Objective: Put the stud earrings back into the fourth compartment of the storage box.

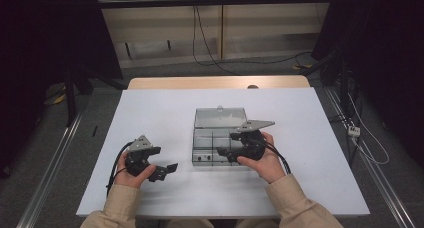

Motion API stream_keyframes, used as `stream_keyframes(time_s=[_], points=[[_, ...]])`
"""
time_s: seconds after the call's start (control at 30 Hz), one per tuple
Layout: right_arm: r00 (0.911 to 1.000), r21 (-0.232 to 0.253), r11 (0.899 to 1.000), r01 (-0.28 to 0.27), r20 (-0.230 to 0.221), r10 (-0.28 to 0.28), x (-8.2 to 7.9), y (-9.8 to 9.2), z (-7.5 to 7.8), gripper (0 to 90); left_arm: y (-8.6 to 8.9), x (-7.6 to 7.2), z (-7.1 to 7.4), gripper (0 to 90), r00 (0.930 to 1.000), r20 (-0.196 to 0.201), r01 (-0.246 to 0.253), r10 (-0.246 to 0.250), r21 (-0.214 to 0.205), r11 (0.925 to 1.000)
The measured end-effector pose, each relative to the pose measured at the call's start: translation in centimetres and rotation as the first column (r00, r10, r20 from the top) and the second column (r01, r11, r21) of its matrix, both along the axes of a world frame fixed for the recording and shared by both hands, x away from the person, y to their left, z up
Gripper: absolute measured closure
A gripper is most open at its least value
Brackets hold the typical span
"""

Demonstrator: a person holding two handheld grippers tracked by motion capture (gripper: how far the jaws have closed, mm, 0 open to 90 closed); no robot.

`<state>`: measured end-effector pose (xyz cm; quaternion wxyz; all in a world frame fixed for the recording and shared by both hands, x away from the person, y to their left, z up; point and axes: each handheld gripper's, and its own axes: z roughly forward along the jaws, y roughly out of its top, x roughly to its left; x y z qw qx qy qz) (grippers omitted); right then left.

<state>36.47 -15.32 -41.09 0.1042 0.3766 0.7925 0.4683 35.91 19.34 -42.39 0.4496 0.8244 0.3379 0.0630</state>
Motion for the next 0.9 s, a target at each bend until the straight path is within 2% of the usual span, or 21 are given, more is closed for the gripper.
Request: stream_keyframes(time_s=[0.2, 0.53, 0.9], points=[[0.9992, 0.014, 0.999, 0.04, 0.01, -0.04, 0.0, -1.7, 0.4, 19.6, -1.0, 0.6, 0.6, 5.8, 1.0, -0.001, 0.0, 0.0, -0.011, 0.9999], [0.9945, -0.001, 0.995, 0.105, 0.011, -0.104, 0.3, -4.1, 0.6, 18.8, -3.5, 1.7, 1.3, 5.7, 0.9998, 0.001, 0.017, -0.017, 0.026, 0.9995], [0.9845, -0.012, 0.984, 0.175, 0.007, -0.175, 1.5, -5.6, 0.2, 18.8, -5.3, 3.9, 1.7, 5.7, 0.9998, -0.009, -0.015, 0.015, 0.04, 0.9991]])
